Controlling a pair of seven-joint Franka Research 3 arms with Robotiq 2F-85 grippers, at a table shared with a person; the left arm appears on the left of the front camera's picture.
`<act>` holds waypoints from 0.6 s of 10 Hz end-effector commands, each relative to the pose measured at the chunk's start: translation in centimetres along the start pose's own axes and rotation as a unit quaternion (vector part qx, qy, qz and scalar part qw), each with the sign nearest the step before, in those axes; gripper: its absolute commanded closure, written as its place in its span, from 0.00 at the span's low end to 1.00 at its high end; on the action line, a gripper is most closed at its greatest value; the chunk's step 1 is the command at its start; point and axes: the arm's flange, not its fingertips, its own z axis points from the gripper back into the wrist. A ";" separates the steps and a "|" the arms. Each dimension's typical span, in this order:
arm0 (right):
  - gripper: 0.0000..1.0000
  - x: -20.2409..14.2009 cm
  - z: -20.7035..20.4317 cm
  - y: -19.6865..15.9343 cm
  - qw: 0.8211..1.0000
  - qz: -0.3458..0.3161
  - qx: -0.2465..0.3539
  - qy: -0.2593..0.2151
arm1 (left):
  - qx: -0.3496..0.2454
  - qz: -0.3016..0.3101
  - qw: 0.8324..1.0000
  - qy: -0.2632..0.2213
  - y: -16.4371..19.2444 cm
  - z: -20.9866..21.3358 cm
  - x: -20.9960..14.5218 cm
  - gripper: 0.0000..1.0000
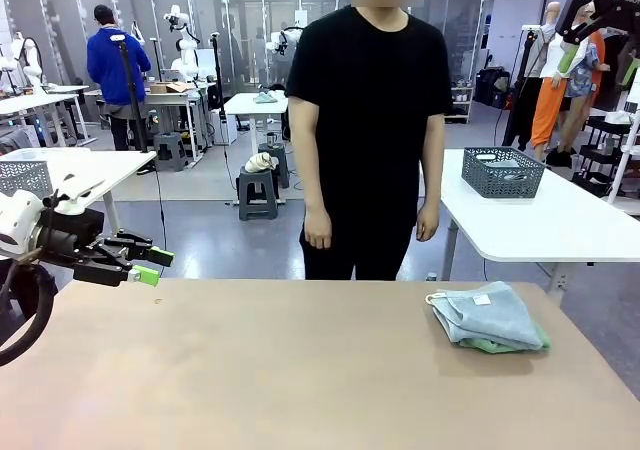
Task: Fold the towels and place them in the basket.
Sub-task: Stack the folded Towel with hook on the right side of the table.
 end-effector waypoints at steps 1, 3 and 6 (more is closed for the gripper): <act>0.15 -0.1 -0.3 -0.4 1.000 -0.005 0.000 0.016 | 0.002 -0.001 1.000 -0.006 0.0 0.0 0.2 0.33; 0.15 -0.1 -0.3 -0.4 1.000 -0.005 0.000 0.016 | 0.002 -0.001 1.000 -0.006 0.0 0.0 0.2 0.33; 0.15 -0.1 -0.3 -0.4 1.000 -0.005 0.000 0.016 | 0.002 -0.001 1.000 -0.006 0.0 0.0 0.2 0.33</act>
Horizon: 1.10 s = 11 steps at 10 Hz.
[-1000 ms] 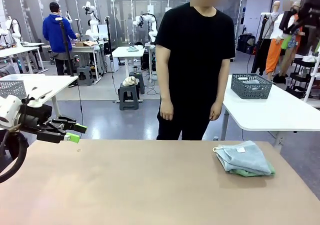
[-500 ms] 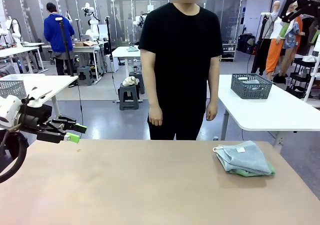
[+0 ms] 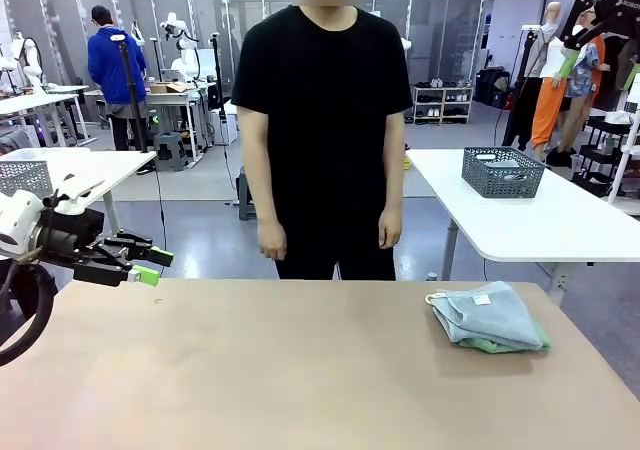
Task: Fold the towels and place them in the basket.
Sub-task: Stack the folded Towel with hook on the right side of the table.
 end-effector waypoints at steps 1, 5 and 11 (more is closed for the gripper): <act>0.15 -0.1 0.2 -0.2 1.000 -0.002 0.003 0.005 | 0.002 -0.001 1.000 -0.006 0.0 0.0 0.2 0.33; 0.15 -0.1 0.2 -0.2 1.000 -0.002 0.003 0.005 | 0.002 -0.001 1.000 -0.006 0.0 0.0 0.2 0.33; 0.15 -0.1 0.2 -0.2 1.000 -0.002 0.003 0.005 | 0.002 -0.001 1.000 -0.006 0.0 0.0 0.2 0.33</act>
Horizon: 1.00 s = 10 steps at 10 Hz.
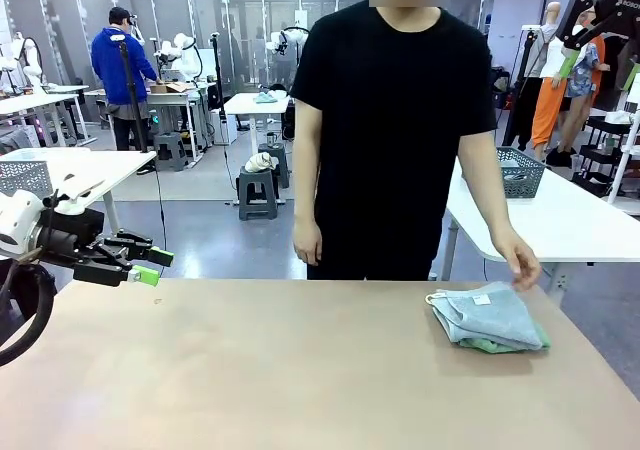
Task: Fold the towels and place them in the basket.
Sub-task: Stack the folded Towel with hook on the right side of the table.
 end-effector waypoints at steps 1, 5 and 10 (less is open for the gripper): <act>0.15 -0.1 0.2 -0.2 1.000 -0.002 0.003 0.005 | 0.002 -0.001 1.000 -0.006 0.0 0.0 0.2 0.33; 0.15 -0.1 0.2 -0.2 1.000 -0.002 0.003 0.005 | 0.002 -0.001 1.000 -0.006 0.0 0.0 0.2 0.33; 0.15 -0.1 0.2 -0.2 1.000 -0.002 0.003 0.005 | 0.002 -0.001 1.000 -0.006 0.0 0.0 0.2 0.33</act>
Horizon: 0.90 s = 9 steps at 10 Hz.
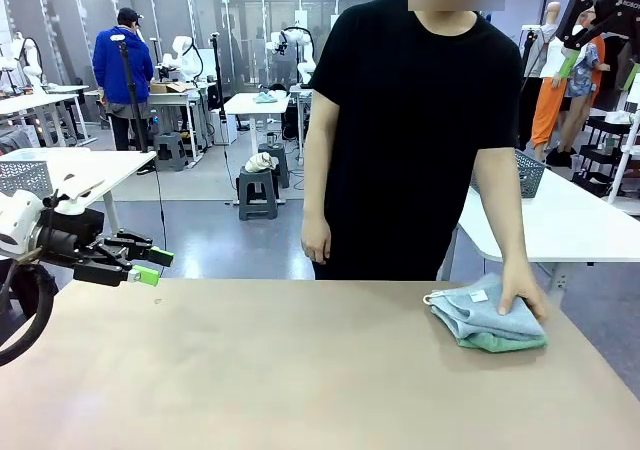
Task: Fold the towels and place them in the basket.
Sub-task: Stack the folded Towel with hook on the right side of the table.
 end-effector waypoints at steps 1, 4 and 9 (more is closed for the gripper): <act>0.15 -0.1 0.2 -0.2 1.000 -0.002 0.003 0.005 | 0.002 -0.001 1.000 -0.006 0.0 0.0 0.2 0.33; 0.15 -0.1 0.2 -0.2 1.000 -0.002 0.003 0.005 | 0.002 -0.001 1.000 -0.006 0.0 0.0 0.2 0.33; 0.15 -0.1 0.2 -0.2 1.000 -0.002 0.003 0.005 | 0.002 -0.001 1.000 -0.006 0.0 0.0 0.2 0.33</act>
